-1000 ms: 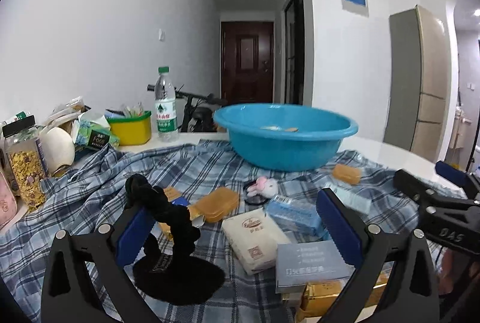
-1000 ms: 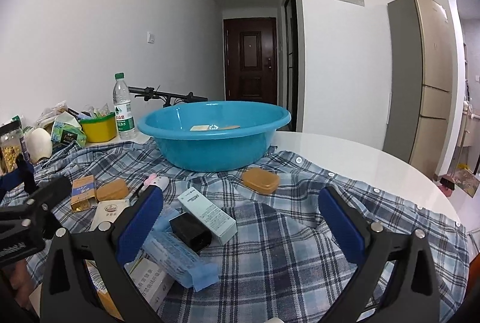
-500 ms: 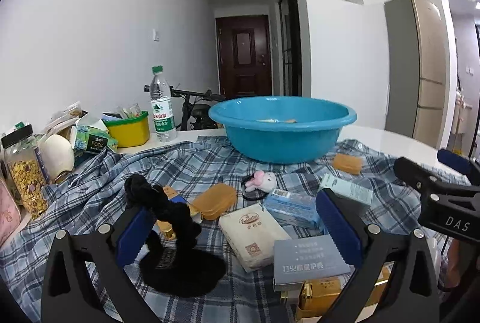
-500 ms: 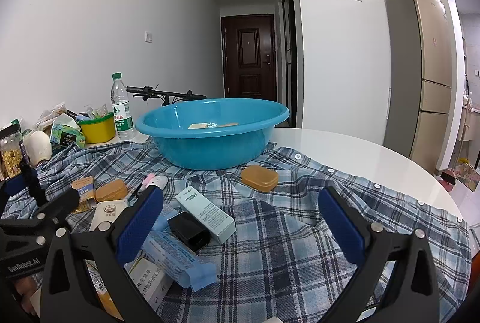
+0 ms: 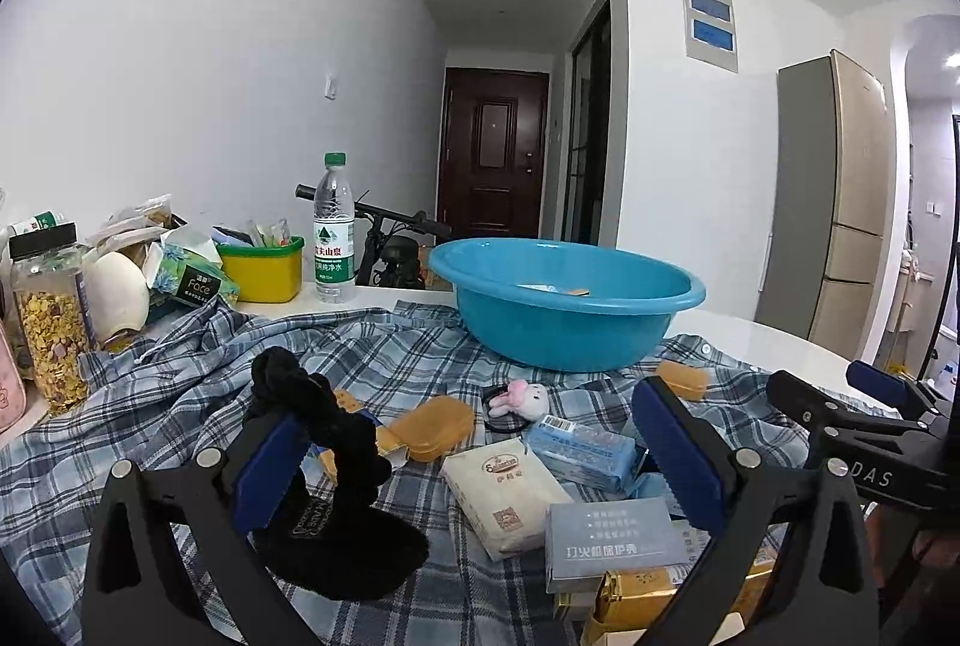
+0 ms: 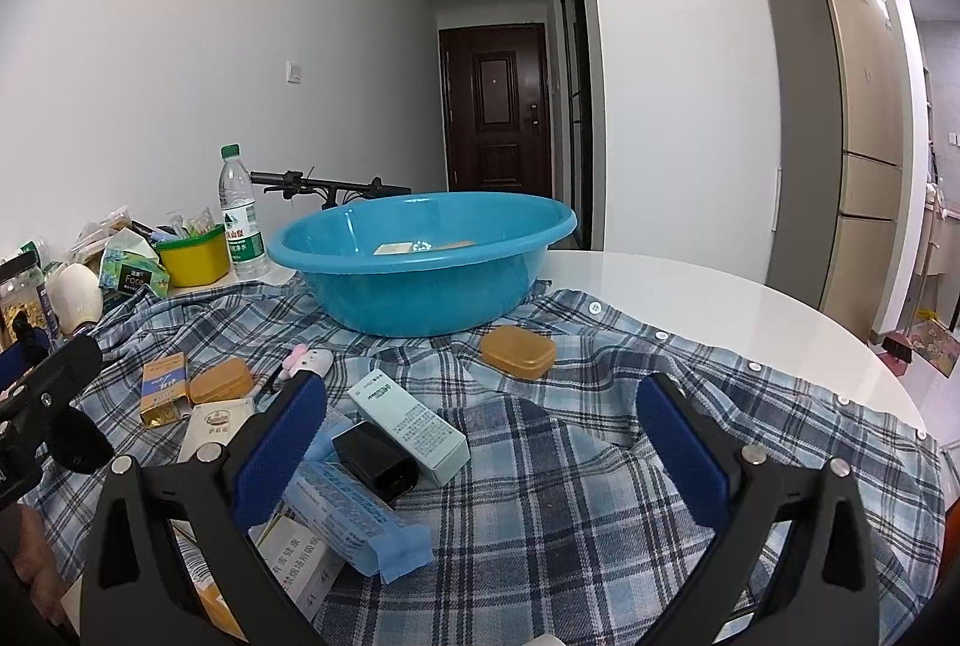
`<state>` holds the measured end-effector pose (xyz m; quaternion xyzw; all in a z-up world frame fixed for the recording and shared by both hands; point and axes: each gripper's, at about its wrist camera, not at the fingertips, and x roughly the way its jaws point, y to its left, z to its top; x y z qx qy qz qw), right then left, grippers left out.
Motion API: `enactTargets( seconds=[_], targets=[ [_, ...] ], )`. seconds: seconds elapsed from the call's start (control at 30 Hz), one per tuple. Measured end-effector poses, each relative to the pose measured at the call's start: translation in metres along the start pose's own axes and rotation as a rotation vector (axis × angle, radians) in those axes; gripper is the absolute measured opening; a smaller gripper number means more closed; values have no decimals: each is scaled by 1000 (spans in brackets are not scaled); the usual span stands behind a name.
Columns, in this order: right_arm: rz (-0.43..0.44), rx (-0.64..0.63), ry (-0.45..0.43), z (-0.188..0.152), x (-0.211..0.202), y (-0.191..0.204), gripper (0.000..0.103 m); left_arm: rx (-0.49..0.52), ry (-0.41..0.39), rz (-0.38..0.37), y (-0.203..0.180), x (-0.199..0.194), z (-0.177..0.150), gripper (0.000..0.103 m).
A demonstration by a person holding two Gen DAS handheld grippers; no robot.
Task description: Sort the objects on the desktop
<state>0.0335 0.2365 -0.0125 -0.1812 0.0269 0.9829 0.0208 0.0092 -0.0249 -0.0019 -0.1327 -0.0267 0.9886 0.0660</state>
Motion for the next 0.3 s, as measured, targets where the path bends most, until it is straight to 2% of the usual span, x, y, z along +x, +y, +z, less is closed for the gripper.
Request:
enactTargets(
  seconds=[0.3],
  targets=[
    [-3, 10, 6, 0, 1, -2, 103, 6, 2, -2, 0, 0, 0, 103]
  ],
)
